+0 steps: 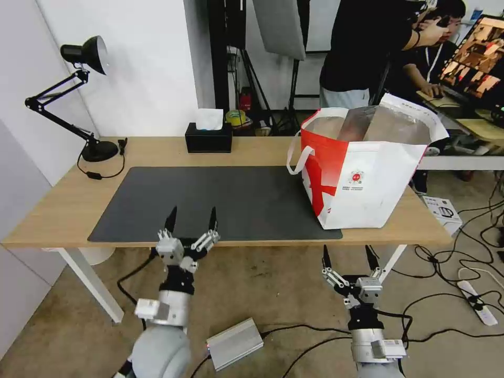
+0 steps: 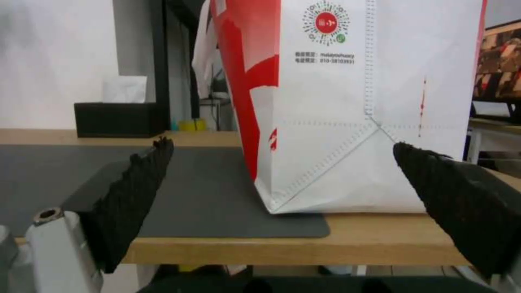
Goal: Pick up the trash from the table and place it into the takeout bag.
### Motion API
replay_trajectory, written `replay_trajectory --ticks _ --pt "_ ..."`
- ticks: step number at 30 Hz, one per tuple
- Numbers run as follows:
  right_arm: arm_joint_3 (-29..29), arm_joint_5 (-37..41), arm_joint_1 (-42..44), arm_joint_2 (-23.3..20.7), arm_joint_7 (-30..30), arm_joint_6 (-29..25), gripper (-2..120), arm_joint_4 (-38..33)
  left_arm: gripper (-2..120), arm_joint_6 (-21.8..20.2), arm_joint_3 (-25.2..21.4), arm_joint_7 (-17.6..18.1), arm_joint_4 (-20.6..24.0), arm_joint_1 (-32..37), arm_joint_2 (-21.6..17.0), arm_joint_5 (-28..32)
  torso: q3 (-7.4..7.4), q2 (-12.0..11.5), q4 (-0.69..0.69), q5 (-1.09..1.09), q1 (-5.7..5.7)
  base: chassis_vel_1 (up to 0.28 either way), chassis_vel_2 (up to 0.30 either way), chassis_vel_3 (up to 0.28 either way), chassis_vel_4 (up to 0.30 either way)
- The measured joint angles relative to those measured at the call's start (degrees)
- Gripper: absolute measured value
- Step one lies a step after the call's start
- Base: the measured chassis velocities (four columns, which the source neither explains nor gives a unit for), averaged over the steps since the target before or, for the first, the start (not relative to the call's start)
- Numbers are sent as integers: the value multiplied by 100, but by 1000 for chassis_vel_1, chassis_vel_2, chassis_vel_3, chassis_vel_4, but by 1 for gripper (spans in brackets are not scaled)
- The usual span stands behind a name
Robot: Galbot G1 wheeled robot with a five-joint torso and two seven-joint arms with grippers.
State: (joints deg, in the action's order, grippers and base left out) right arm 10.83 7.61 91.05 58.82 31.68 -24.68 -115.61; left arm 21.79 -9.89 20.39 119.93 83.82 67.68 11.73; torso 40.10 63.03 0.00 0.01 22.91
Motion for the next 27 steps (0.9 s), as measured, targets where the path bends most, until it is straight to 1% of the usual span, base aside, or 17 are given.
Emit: replay_trajectory --ticks 1,3,5,6,10,11,15,17,19,27 --pt "0 0 0 0 0 0 100 0 100 0 0 0 0 0 0 0 0 0 0 0 0 0 0 0 0" --pt "0 0 0 0 0 0 100 0 100 65 -15 1 -16 115 107 -167 0 0 0 0 0 0 0 0 0" --pt "0 0 0 0 0 0 100 0 100 159 -20 46 -58 265 261 -459 0 0 0 0 0 0 0 0 0" --pt "0 0 0 0 0 0 100 0 100 159 -20 46 -58 265 261 -459 0 0 0 0 0 0 0 0 0" --pt "0 0 0 0 0 0 100 0 100 290 -23 254 -144 516 573 -972 0 0 0 0 1 0 0 0 0" --pt "0 0 0 0 0 0 100 0 100 290 -23 254 -144 516 573 -972 0 0 0 0 1 0 0 0 0" --pt "0 0 0 0 0 0 100 0 100 441 -59 476 -260 728 850 -1389 0 0 0 0 0 0 0 0 0" --pt "0 0 0 0 0 0 100 0 100 443 -59 481 -261 731 855 -1394 0 0 0 0 0 0 0 0 0" --pt "0 0 0 0 0 0 100 0 100 482 -91 587 -303 838 964 -1453 0 0 0 0 1 0 0 0 0" --pt "0 0 0 0 0 0 100 0 100 567 -175 662 -458 915 1041 -1548 0 -1 0 0 0 0 0 0 0"
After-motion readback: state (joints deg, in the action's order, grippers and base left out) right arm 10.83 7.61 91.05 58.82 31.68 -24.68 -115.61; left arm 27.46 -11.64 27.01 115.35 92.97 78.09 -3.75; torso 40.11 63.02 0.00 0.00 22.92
